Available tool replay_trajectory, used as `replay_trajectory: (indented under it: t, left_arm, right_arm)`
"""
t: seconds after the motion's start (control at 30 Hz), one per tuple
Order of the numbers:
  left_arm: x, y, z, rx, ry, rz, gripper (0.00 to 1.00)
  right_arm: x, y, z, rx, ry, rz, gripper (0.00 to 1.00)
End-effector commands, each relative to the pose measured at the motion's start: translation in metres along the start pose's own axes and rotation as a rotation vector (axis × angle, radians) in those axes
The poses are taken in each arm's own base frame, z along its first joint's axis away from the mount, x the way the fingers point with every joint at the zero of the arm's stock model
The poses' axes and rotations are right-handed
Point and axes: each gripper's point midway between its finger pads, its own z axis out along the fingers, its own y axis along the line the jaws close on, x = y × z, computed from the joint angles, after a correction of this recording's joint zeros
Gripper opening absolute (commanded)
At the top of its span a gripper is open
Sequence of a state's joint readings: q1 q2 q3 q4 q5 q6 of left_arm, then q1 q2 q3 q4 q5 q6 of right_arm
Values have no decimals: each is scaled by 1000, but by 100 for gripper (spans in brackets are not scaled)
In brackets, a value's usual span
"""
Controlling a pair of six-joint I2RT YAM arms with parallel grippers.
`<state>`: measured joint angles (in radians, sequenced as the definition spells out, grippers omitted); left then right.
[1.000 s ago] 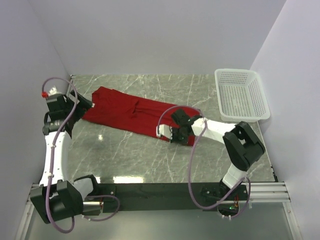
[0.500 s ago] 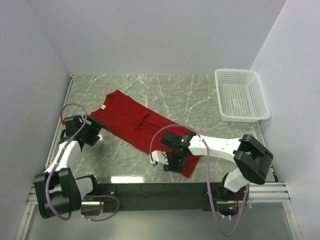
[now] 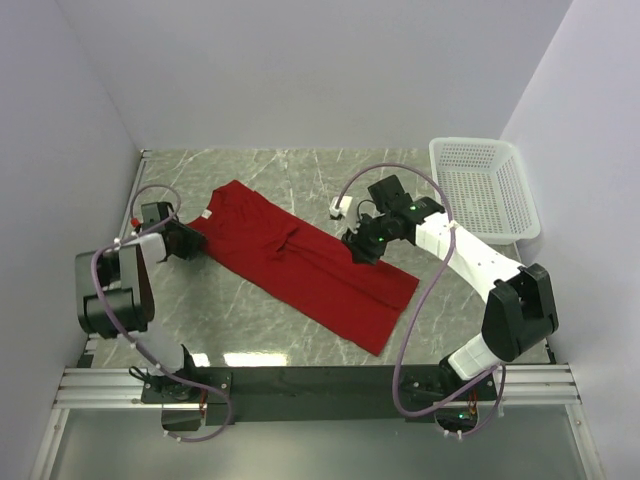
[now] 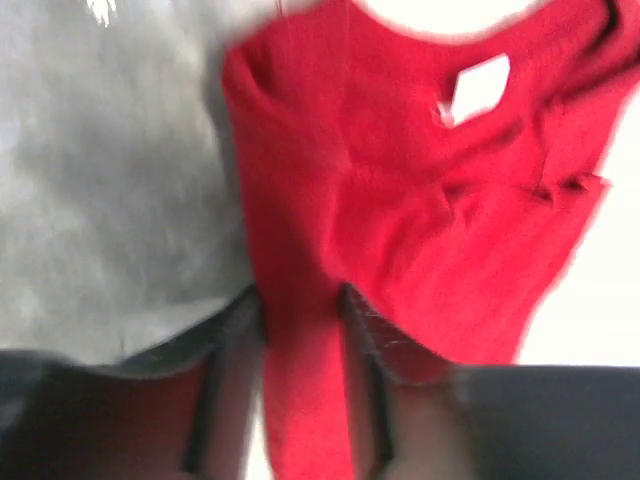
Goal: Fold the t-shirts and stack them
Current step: Fold the tshirt
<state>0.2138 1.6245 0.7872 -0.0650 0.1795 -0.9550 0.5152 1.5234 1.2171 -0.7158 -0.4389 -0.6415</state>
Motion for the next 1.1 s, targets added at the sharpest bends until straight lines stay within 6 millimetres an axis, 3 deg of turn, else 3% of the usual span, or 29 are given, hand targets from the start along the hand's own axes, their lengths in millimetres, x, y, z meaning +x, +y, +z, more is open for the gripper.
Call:
replay_trajectory:
  t: [0.0,0.1,0.2,0.37,0.4,0.47,0.5,0.53,0.57,0.63,0.67,0.7,0.77,0.83,0.87,0.9,0.93,0.97,1.0,1.03,1.07]
  left_arm:
    - [-13,8,14,-87,-29,57,37]
    - [-21,9,25,-128,-21,95,21]
    - [-36,4,36,-158,-36,138,17]
    - [-59,-13,57,-196,0,204,17]
    - [-69,-27,67,-176,3,224,18]
    - [-74,-35,76,-180,30,234,18]
    - [-91,-57,79,-138,8,248,19]
    - [-84,-50,93,-162,59,244,20]
    - [-101,-74,94,-119,28,254,21]
    - [-105,-75,107,-136,45,251,34]
    - [-118,-91,103,-119,16,259,39]
    - [-124,-95,101,-120,-3,266,49]
    - [-144,-106,85,-127,-72,276,56]
    - [-163,-124,52,-96,-165,303,63]
    - [-167,-113,44,-125,-189,302,65]
    - [-179,-129,14,-79,-259,326,66]
    - [-183,-130,1,-69,-290,337,67]
    - [-175,-111,-2,-92,-278,346,67]
    - [-178,-124,-35,-47,-333,394,68]
    - [-181,-132,-48,-2,-382,420,67]
    - [-166,-116,-48,-7,-360,443,68]
  right_arm:
    - [-13,-1,-11,-11,-65,29,51]
    - [-13,-5,-12,-6,-72,40,51]
    - [-11,-9,-10,-3,-70,53,51]
    - [-13,-16,-4,9,-65,78,50]
    - [-12,-19,-1,14,-57,91,50]
    - [-15,-27,4,32,-57,125,50]
    - [-17,-29,7,35,-58,136,50]
    - [-24,-34,6,49,-76,159,50]
    - [-25,-35,12,37,-75,169,50]
    - [-29,-38,15,34,-84,177,50]
    - [-31,-41,19,31,-83,194,51]
    - [-33,-42,20,26,-86,191,51]
    - [-35,-45,23,21,-83,190,51]
    - [-33,-45,23,5,-82,194,51]
    - [-33,-47,24,2,-84,179,52]
    - [-31,-47,23,-4,-83,173,52]
    - [-28,-40,22,-51,-84,172,52]
    - [-28,-38,20,-82,-87,100,53]
    - [-26,-32,18,-123,-91,55,53]
    - [-15,-19,13,-202,-84,-67,54]
    - [-8,-13,9,-228,-82,-139,54]
